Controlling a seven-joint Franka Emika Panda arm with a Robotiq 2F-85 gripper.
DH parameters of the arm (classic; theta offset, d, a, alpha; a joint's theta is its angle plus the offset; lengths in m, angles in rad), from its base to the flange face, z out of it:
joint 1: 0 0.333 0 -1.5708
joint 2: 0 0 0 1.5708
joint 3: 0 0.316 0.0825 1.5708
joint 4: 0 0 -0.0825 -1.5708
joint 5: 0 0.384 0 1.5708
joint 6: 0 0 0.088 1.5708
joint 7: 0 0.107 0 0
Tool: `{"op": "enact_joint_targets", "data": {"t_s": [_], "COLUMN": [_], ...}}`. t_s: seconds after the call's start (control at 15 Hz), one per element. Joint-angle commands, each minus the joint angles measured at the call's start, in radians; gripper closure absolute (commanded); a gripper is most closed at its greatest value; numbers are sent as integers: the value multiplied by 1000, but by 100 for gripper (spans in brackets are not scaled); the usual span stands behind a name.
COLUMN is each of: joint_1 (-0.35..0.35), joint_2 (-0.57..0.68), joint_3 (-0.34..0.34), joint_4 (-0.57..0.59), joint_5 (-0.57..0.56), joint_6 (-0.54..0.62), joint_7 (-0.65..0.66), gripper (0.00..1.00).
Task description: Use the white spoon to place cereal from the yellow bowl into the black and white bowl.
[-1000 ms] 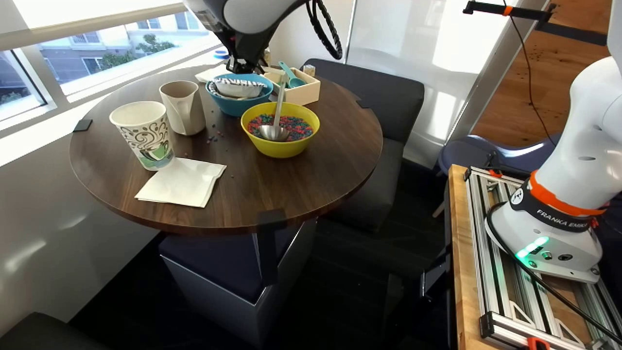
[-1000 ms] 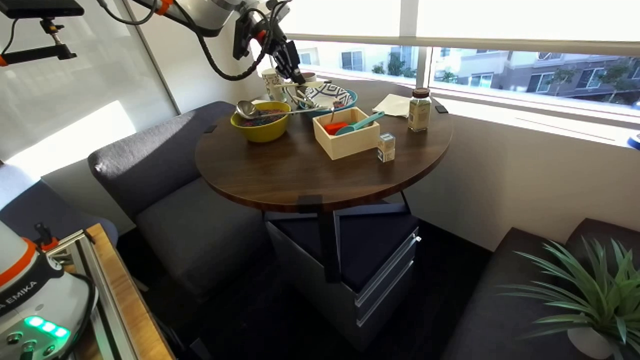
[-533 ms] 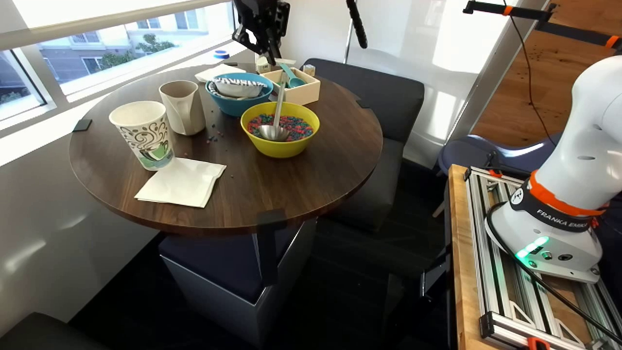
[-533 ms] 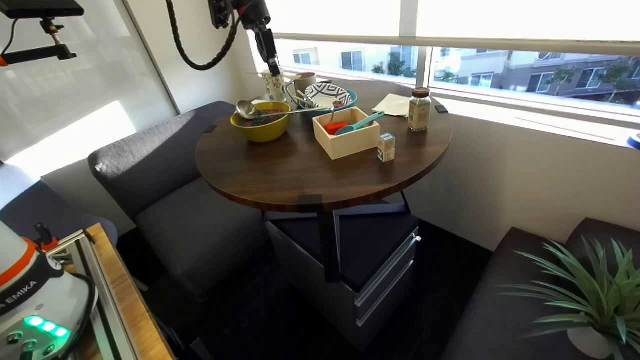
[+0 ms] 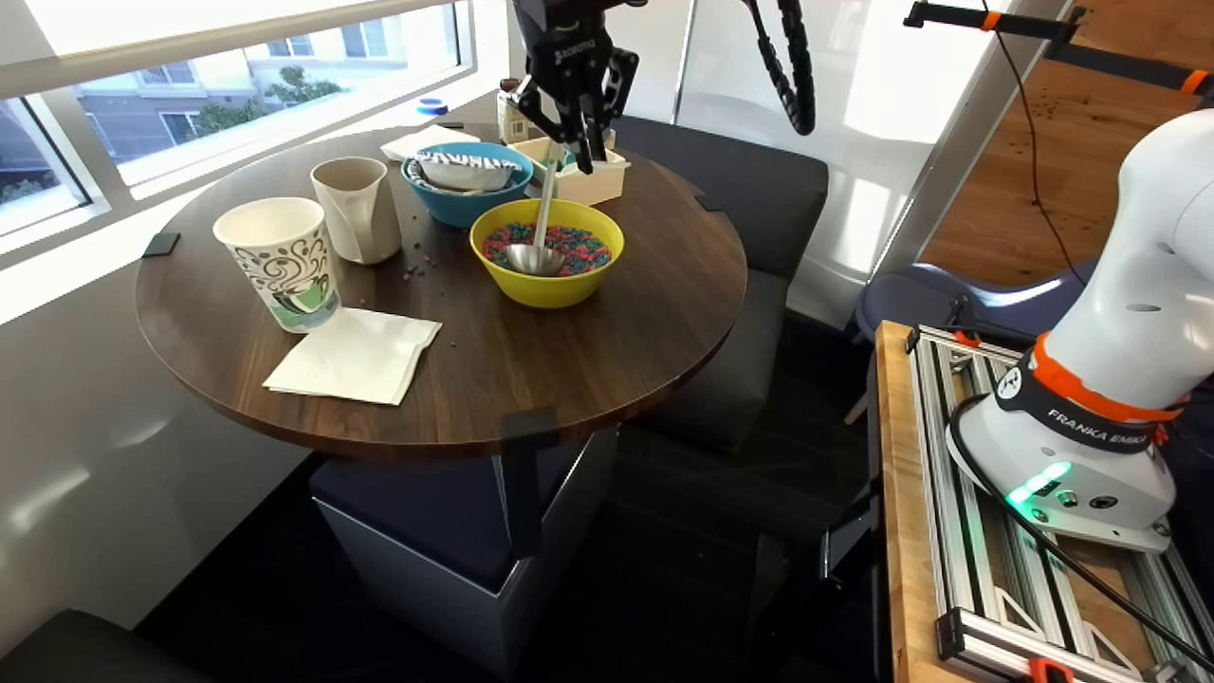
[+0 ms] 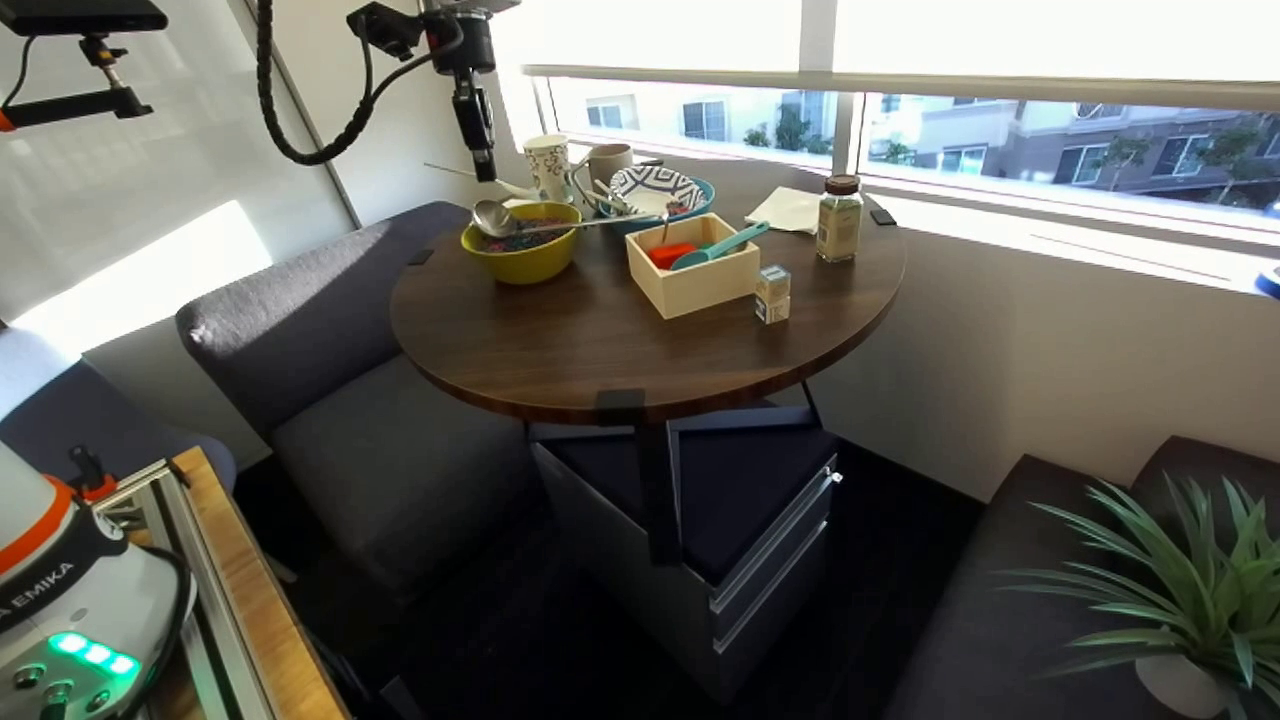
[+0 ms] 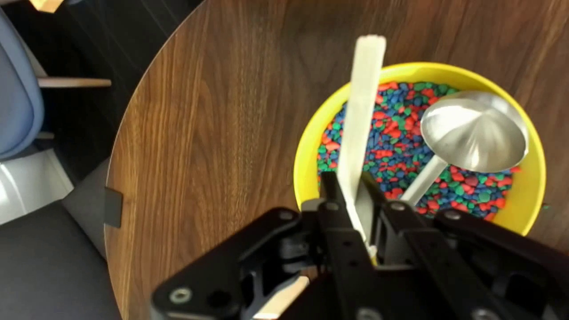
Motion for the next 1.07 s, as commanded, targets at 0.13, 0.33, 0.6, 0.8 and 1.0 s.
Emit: {"op": "enact_joint_targets", "data": {"t_s": [0.13, 0.33, 0.6, 0.8, 1.0], "joint_1": [-48, -62, -65, -65, -68], "joint_2": [-95, -86, -53, -35, -15], "joint_3": [7, 10, 14, 15, 16], "joint_4": [-188, -228, -241, -235, -217], "joint_5": [125, 171, 215, 251, 292], "joint_6": [118, 190, 248, 252, 246], "joint_7": [24, -9, -49, -76, -114], "gripper": [96, 96, 96, 96, 96]}}
